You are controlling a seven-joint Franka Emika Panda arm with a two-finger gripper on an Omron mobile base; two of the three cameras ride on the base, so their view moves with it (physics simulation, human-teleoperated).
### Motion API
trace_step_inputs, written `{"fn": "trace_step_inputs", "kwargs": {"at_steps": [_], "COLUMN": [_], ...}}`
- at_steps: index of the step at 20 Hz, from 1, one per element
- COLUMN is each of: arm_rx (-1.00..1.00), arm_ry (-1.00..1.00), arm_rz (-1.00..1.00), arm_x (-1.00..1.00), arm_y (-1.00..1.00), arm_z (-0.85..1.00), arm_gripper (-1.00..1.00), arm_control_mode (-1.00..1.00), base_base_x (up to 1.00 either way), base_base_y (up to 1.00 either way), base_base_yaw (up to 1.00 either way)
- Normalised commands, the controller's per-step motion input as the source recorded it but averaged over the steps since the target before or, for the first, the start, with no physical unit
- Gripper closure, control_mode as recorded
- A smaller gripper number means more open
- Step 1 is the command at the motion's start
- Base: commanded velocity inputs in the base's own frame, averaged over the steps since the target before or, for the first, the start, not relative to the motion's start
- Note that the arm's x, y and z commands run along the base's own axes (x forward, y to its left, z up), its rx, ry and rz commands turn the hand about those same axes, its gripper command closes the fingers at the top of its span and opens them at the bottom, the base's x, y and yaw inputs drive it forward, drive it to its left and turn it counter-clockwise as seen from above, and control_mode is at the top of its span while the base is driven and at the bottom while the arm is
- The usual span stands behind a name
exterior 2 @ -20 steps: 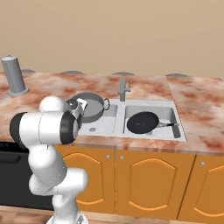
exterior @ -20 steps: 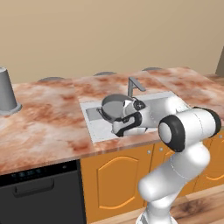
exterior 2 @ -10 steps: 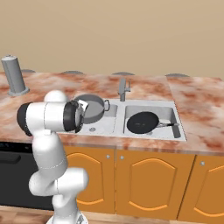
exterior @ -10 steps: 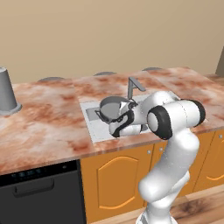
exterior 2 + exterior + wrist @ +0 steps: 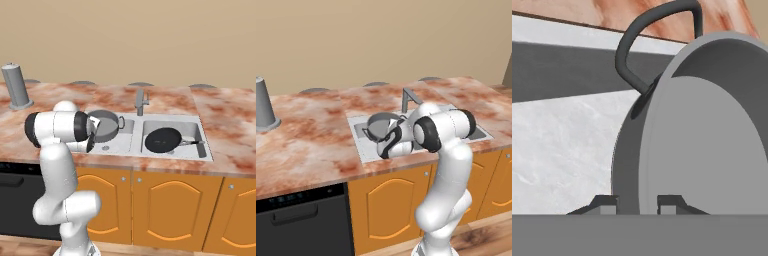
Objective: Move the pot and pan from the stove into the sink.
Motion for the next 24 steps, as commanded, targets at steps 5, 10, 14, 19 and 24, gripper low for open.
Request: {"fn": "trace_step_inputs", "kwargs": {"at_steps": [5, 10, 14, 19, 24], "arm_rx": [0.0, 0.0, 0.0, 0.0, 0.01], "arm_ry": [0.0, 0.0, 0.0, 0.0, 0.01], "arm_rz": [0.0, 0.0, 0.0, 0.0, 0.0], "arm_x": [0.28, 0.21, 0.07, 0.0, 0.0], "arm_y": [0.0, 0.0, 0.0, 0.0, -0.09], "arm_z": [-0.34, -0.35, -0.21, 0.0, -0.07], "arm_gripper": [1.0, 1.0, 1.0, 1.0, 1.0], "arm_control_mode": [-1.0, -1.0, -1.0, -1.0, -1.0], "base_base_x": [0.0, 0.0, 0.0, 0.0, 0.0], "base_base_y": [0.0, 0.0, 0.0, 0.0, 0.0], "base_base_yaw": [0.0, 0.0, 0.0, 0.0, 0.0]}}
